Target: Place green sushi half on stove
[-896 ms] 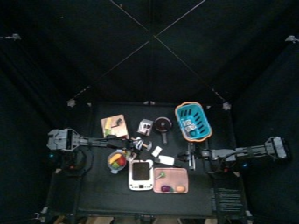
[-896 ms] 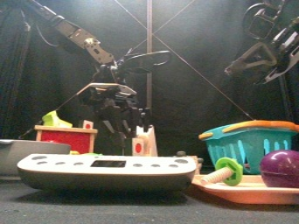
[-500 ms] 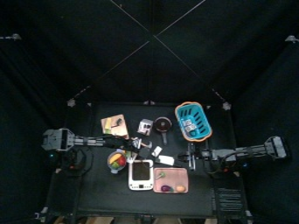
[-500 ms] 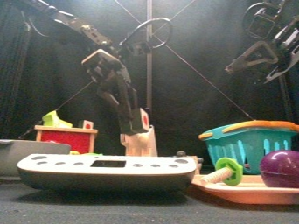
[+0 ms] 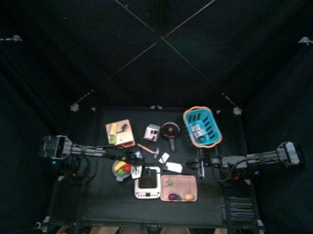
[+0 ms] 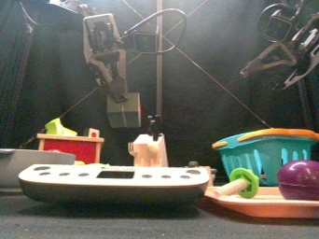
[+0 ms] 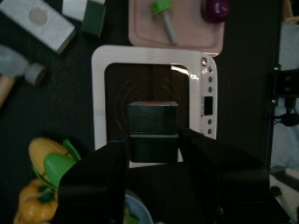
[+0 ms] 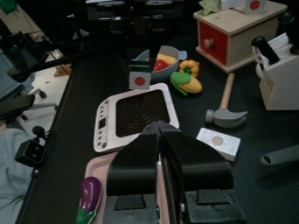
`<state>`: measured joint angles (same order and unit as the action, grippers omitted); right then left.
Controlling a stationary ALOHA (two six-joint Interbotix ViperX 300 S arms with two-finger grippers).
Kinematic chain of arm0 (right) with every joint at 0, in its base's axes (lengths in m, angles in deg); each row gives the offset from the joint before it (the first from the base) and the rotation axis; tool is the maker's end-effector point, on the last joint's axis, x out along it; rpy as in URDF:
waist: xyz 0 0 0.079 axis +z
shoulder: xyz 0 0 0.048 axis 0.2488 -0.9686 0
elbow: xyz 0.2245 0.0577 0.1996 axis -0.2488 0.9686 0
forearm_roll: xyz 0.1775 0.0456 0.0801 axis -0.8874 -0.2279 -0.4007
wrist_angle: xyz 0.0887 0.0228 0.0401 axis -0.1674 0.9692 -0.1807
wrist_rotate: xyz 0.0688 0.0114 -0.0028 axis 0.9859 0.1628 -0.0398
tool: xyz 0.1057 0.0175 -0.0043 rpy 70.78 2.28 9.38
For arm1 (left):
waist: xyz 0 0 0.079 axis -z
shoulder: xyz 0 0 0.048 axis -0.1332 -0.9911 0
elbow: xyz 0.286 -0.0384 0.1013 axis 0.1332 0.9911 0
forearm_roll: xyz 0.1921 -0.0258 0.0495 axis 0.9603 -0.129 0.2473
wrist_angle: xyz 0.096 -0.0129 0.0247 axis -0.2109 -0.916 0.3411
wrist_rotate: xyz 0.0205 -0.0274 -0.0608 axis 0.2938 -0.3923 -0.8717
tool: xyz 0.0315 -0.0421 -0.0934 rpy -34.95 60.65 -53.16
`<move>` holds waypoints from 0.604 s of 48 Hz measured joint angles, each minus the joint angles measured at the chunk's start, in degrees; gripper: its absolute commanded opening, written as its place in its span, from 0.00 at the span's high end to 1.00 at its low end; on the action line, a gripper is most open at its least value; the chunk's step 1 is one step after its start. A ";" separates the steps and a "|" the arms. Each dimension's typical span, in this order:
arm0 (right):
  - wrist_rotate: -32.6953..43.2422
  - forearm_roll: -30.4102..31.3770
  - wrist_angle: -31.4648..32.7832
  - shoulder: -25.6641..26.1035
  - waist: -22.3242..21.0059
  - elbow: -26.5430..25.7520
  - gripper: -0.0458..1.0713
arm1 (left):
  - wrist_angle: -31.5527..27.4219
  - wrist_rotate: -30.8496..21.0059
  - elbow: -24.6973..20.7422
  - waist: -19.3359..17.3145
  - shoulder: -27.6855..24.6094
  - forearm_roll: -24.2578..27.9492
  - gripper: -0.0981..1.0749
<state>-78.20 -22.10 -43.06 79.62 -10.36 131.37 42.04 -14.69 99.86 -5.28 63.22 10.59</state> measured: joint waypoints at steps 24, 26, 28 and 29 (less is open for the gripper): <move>0.00 0.00 5.54 -0.09 0.26 -1.41 0.95 | -4.66 -62.14 -1.32 9.14 -1.14 30.50 0.34; 0.00 0.00 6.06 -0.09 0.26 -1.58 0.95 | -5.71 -66.27 -1.32 9.84 -2.02 31.82 0.34; 0.00 0.00 6.33 -0.09 0.26 -1.67 0.95 | -6.50 -70.49 -1.32 10.28 -3.25 32.78 0.34; 0.00 0.00 6.42 -0.09 0.26 -1.67 0.95 | -6.77 -72.16 -1.41 10.55 -3.87 32.96 0.34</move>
<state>-78.20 -22.10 -36.64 79.53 -10.10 129.70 35.28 -86.85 98.45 5.27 59.35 43.55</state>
